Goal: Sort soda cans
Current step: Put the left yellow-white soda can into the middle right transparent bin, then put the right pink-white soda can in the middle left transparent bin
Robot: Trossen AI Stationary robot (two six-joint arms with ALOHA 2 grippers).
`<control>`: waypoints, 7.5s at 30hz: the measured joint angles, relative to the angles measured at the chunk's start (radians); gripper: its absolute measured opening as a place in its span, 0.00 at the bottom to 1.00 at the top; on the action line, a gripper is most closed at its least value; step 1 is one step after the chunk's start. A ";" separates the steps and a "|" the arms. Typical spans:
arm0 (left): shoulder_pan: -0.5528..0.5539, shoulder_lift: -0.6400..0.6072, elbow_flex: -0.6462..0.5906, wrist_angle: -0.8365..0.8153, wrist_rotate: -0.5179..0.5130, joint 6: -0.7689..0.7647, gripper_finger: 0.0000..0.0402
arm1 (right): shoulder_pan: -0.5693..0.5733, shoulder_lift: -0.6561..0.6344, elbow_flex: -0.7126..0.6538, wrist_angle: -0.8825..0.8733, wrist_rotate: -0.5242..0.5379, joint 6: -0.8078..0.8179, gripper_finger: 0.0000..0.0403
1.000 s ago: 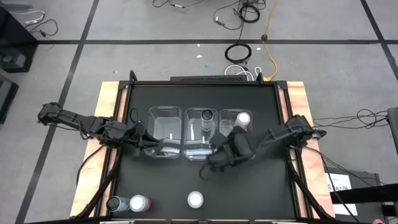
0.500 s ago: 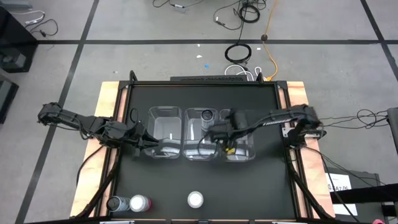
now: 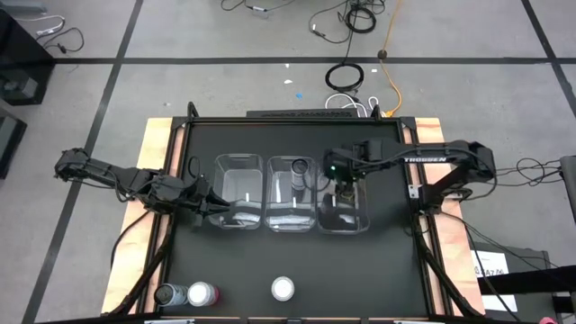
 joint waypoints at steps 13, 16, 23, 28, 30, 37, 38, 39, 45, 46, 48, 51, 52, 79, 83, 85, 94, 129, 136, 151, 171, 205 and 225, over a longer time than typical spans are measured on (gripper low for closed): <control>0.000 0.000 0.000 0.000 0.000 0.000 0.20 | -0.099 0.063 -0.105 0.188 -0.037 -0.137 0.69; 0.000 0.000 0.000 0.000 0.000 0.000 0.20 | -0.119 0.069 -0.130 0.230 -0.039 -0.142 0.69; 0.000 0.000 0.000 0.000 0.000 0.000 0.20 | -0.146 0.094 -0.132 0.249 -0.037 -0.165 0.74; 0.000 0.000 0.000 0.000 0.000 0.000 0.20 | -0.151 0.138 -0.129 0.241 -0.078 -0.173 0.81; 0.000 0.000 0.000 0.000 0.000 0.000 0.20 | -0.150 0.152 -0.129 0.246 -0.077 -0.178 0.81; 0.000 0.000 0.000 0.000 0.000 0.000 0.20 | -0.150 0.142 -0.132 0.254 -0.085 -0.184 0.80; 0.000 0.000 0.000 0.000 0.000 0.000 0.20 | -0.150 0.138 -0.130 0.252 -0.086 -0.184 0.81; 0.000 0.000 0.000 0.000 0.000 0.000 0.20 | -0.150 0.133 -0.125 0.247 -0.085 -0.184 0.81; 0.000 0.000 0.000 0.000 0.000 0.000 0.20 | -0.150 0.119 -0.069 0.224 -0.083 -0.184 0.81; 0.000 0.000 0.000 0.000 0.000 0.000 0.20 | -0.150 0.119 -0.062 0.220 -0.083 -0.187 0.81; 0.000 0.000 0.000 0.000 0.000 0.000 0.20 | -0.150 0.119 -0.057 0.221 -0.083 -0.203 0.81; 0.000 0.000 0.000 0.000 0.000 0.000 0.20 | -0.150 0.119 -0.060 0.208 -0.083 -0.209 0.82; 0.000 0.000 0.000 0.000 0.000 0.000 0.20 | -0.150 0.120 -0.064 0.209 -0.083 -0.209 0.82; 0.000 0.000 0.000 0.000 0.000 0.000 0.20 | -0.197 0.165 -0.122 0.274 -0.084 -0.186 0.80; 0.000 0.000 0.000 0.000 0.000 0.000 0.20 | -0.196 0.167 -0.122 0.272 -0.088 -0.175 0.80; 0.000 0.000 0.000 0.000 0.000 0.000 0.20 | -0.197 0.167 -0.122 0.272 -0.089 -0.163 0.80; 0.000 0.000 0.000 0.000 0.000 0.000 0.20 | -0.197 0.168 -0.122 0.256 -0.087 -0.179 0.79; 0.000 0.000 0.000 0.000 0.000 0.000 0.20 | -0.183 0.000 0.137 0.000 -0.083 0.049 0.95; 0.000 0.000 0.000 0.000 0.000 0.000 0.20 | -0.080 -0.097 0.137 -0.045 -0.071 0.338 0.95; 0.000 0.000 0.000 0.004 -0.042 0.000 0.20 | 0.358 -0.132 0.137 -0.058 0.176 0.953 0.95; 0.000 0.000 0.000 0.059 -0.076 -0.129 0.20 | 0.601 -0.037 0.137 -0.137 0.146 1.032 0.95; 0.000 0.002 0.000 0.105 -0.195 -0.084 0.76 | 0.670 0.000 0.137 -0.091 0.152 1.212 0.95; -0.001 0.235 0.175 0.133 -0.153 -0.341 0.76 | 0.670 0.000 0.137 -0.092 0.152 1.009 0.95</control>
